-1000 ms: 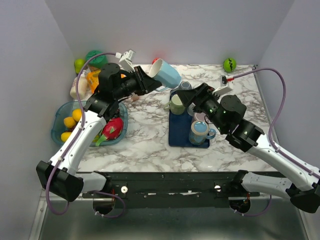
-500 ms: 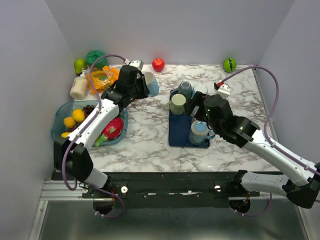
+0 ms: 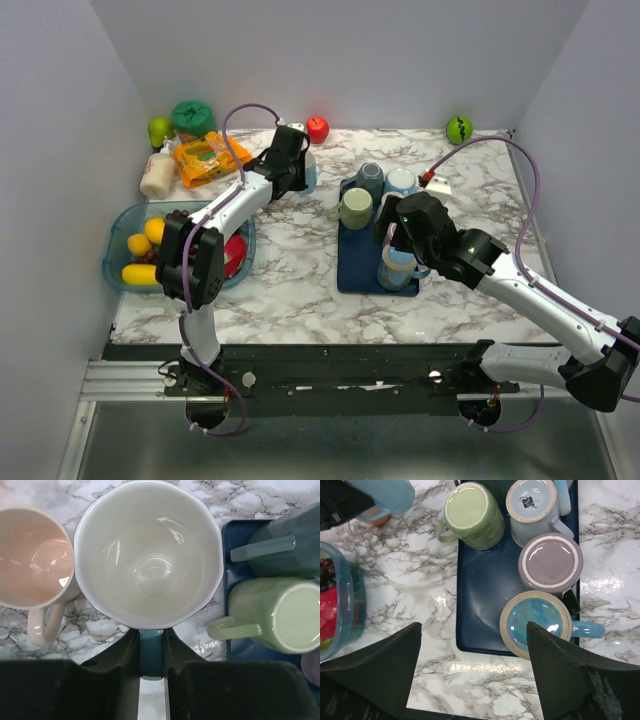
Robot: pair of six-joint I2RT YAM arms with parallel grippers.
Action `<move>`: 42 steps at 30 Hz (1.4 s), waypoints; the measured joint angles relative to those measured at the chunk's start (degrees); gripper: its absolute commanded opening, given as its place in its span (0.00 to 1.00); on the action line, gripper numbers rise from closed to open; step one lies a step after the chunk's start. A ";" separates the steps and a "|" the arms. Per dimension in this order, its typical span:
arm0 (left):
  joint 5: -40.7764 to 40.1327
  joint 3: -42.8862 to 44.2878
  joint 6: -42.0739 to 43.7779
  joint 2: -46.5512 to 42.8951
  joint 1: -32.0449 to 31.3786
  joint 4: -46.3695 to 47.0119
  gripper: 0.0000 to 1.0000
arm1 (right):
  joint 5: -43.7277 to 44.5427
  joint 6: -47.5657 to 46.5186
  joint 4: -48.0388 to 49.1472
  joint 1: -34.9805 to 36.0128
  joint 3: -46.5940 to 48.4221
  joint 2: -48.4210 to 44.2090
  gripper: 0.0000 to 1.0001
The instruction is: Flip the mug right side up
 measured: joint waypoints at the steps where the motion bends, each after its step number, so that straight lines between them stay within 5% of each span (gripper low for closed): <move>1: -0.26 1.11 0.20 1.01 0.00 0.07 0.00 | 0.00 -0.20 -0.07 -0.15 -0.35 -0.09 0.92; 11: -2.62 7.54 1.68 9.86 0.00 0.13 0.02 | -0.20 -0.90 -1.20 -2.27 -1.86 -0.42 0.93; 19: -3.50 7.61 2.05 11.45 0.00 0.33 0.49 | -0.31 -0.85 -1.90 -3.30 -2.03 -0.20 0.93; 22: -3.98 7.61 2.03 11.47 0.00 0.48 0.59 | -0.31 -0.85 -2.40 -3.54 -1.99 0.85 0.93; 31: -4.09 5.35 2.03 10.40 0.00 1.33 0.80 | -0.87 -2.40 -5.11 -4.28 -0.81 4.44 0.96; 42: -2.34 3.08 1.70 0.57 0.00 2.91 0.89 | -5.07 -14.21 -5.62 -7.43 -5.73 0.59 1.00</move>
